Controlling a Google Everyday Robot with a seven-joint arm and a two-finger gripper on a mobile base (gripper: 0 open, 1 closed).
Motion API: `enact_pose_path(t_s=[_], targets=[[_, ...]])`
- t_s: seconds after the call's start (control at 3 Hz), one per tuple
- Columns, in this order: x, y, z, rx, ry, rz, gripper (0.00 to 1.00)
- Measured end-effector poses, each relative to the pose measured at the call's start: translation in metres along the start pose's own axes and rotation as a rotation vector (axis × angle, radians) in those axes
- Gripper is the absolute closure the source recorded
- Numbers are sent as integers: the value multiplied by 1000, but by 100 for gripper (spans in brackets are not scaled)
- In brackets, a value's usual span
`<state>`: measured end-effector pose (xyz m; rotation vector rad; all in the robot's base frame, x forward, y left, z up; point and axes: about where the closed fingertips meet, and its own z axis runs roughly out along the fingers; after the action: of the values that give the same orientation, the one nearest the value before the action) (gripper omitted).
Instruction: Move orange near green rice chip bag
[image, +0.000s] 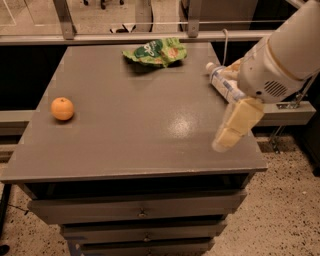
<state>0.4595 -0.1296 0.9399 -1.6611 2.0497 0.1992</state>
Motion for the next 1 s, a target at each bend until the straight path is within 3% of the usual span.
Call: enact_pose_path(t_s=[0.33,0.67,1.0], targets=[[-41,7,41,-43,-155,-8,0],[-105,10,76,-64,-321,-42,0],[-105,10,76,-64,-321,-42,0]])
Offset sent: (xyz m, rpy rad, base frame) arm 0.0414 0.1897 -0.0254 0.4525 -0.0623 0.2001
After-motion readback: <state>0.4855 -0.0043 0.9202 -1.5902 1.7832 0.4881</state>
